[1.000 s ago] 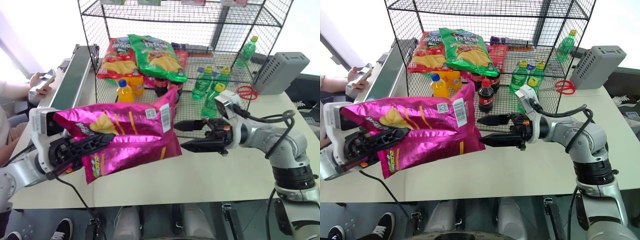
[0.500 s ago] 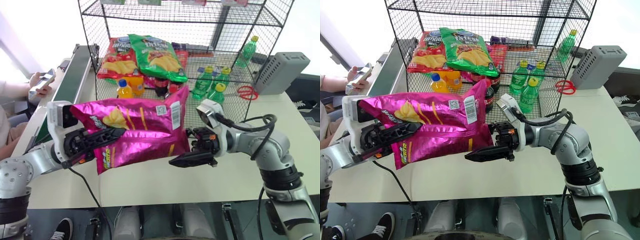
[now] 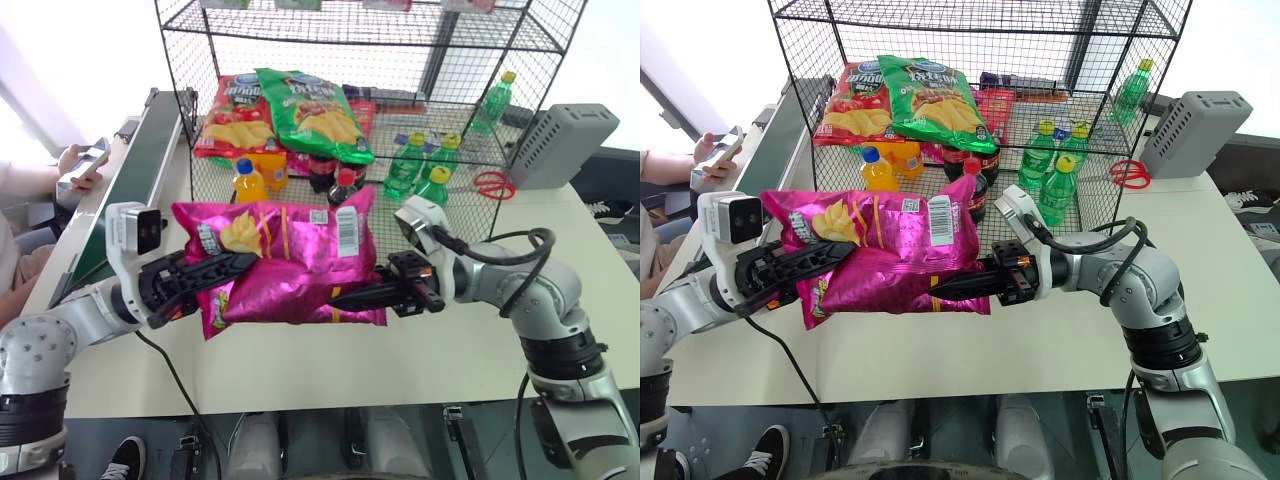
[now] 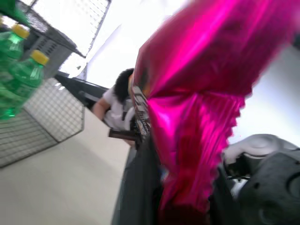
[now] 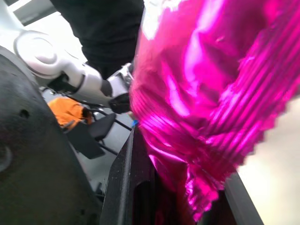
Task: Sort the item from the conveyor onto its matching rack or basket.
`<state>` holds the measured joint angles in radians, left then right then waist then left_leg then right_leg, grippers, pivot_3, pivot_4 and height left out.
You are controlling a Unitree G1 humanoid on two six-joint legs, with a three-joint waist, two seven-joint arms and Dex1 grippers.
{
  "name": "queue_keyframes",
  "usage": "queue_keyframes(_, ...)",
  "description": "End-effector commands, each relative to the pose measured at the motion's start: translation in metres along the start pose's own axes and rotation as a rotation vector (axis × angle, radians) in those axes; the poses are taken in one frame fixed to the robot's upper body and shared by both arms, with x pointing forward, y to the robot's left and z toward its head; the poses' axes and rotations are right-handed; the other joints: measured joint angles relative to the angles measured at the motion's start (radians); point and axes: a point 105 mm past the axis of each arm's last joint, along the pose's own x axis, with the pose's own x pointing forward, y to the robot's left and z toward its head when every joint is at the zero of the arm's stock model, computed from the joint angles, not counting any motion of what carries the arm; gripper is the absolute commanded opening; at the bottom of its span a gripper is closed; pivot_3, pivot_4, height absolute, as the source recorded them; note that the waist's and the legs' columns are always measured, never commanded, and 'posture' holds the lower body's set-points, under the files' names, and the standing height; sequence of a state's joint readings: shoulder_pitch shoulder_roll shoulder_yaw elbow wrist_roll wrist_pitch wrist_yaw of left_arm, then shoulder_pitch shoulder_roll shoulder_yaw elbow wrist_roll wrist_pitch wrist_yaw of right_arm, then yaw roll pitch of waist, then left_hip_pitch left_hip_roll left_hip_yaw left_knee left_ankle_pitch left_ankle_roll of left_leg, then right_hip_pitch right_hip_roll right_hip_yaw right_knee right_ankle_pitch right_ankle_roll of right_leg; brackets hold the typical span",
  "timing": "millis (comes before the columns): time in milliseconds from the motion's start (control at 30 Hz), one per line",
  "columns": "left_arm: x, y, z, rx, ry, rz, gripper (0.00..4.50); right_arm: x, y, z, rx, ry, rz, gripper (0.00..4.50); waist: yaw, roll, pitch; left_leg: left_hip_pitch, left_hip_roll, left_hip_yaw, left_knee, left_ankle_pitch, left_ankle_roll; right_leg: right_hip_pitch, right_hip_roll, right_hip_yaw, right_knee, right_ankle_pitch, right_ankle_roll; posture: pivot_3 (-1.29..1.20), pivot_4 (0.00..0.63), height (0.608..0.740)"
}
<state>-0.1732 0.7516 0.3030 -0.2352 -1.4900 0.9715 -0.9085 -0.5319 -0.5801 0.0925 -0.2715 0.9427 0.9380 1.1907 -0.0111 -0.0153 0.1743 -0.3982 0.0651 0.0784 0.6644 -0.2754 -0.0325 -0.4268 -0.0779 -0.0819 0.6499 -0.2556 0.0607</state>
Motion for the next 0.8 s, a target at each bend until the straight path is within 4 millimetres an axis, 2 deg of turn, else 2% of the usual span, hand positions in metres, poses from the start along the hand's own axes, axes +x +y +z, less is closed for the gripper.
queue_keyframes(33,-0.004,-0.003,0.011,0.079,-0.02,0.032,2.38,-0.011,0.0,0.006,-0.094,0.006,-0.065,0.26,0.0,0.0,0.0,0.0,0.0,0.0,0.0,0.0,0.0,0.0,0.0,0.0,0.0,0.0,0.0,0.0,0.15,0.74)
queue_keyframes(100,-0.008,0.0,0.011,0.131,-0.018,0.073,3.57,-0.024,-0.004,0.008,-0.171,0.001,-0.161,0.26,0.003,0.0,0.0,0.0,0.0,0.0,0.0,0.0,0.0,0.0,0.0,0.0,0.0,0.0,0.0,0.0,0.15,0.74)
queue_keyframes(167,-0.012,0.002,0.009,0.16,-0.007,0.101,4.49,-0.036,-0.001,0.015,-0.203,-0.037,-0.22,0.26,0.003,0.0,0.0,-0.001,0.0,0.0,0.0,0.0,0.0,0.0,-0.001,0.0,-0.001,0.0,0.0,0.0,0.15,0.74)
queue_keyframes(367,-0.015,0.018,0.007,0.339,0.002,0.205,4.5,-0.086,0.015,0.029,-0.354,-0.101,-0.485,0.26,0.019,0.0,0.0,-0.001,0.0,0.0,0.0,0.0,0.0,0.0,-0.001,0.0,-0.002,0.0,0.0,0.0,0.15,0.74)
queue_keyframes(533,-0.009,0.032,0.009,0.42,0.0,0.219,4.5,-0.126,0.017,0.049,-0.67,-0.038,-0.744,0.26,0.024,0.0,0.0,-0.001,0.0,0.001,0.0,0.0,0.0,0.0,-0.001,0.0,-0.002,0.0,0.0,0.0,0.15,0.74)
queue_keyframes(600,-0.004,0.038,0.013,0.449,-0.007,0.213,4.5,-0.142,0.015,0.067,-0.825,0.0,-0.857,0.26,0.023,0.0,0.0,-0.001,-0.001,0.001,0.0,0.0,0.0,0.0,0.0,0.0,-0.002,0.0,0.0,0.0,0.15,0.74)
queue_keyframes(700,0.002,0.044,0.016,0.449,0.003,0.2,4.5,-0.151,0.01,0.076,-0.99,0.12,-0.925,0.26,0.023,0.0,0.0,-0.001,-0.001,0.001,0.0,0.0,0.0,0.0,0.0,0.0,-0.002,0.0,0.0,0.0,0.15,0.74)
queue_keyframes(767,0.005,0.043,0.014,0.478,0.026,0.177,4.5,-0.155,0.005,0.086,-1.079,0.119,-0.98,0.26,0.018,0.0,0.0,-0.001,-0.001,0.001,0.0,0.0,0.0,0.0,0.0,0.0,-0.002,0.0,0.0,0.0,0.15,0.74)
queue_keyframes(800,0.007,0.042,0.015,0.487,0.028,0.167,4.5,-0.163,0.0,0.09,-1.192,0.188,-1.043,0.26,0.016,0.0,0.0,-0.001,0.0,0.001,0.0,0.0,0.0,0.0,0.0,0.0,-0.002,0.0,0.0,0.0,0.15,0.74)
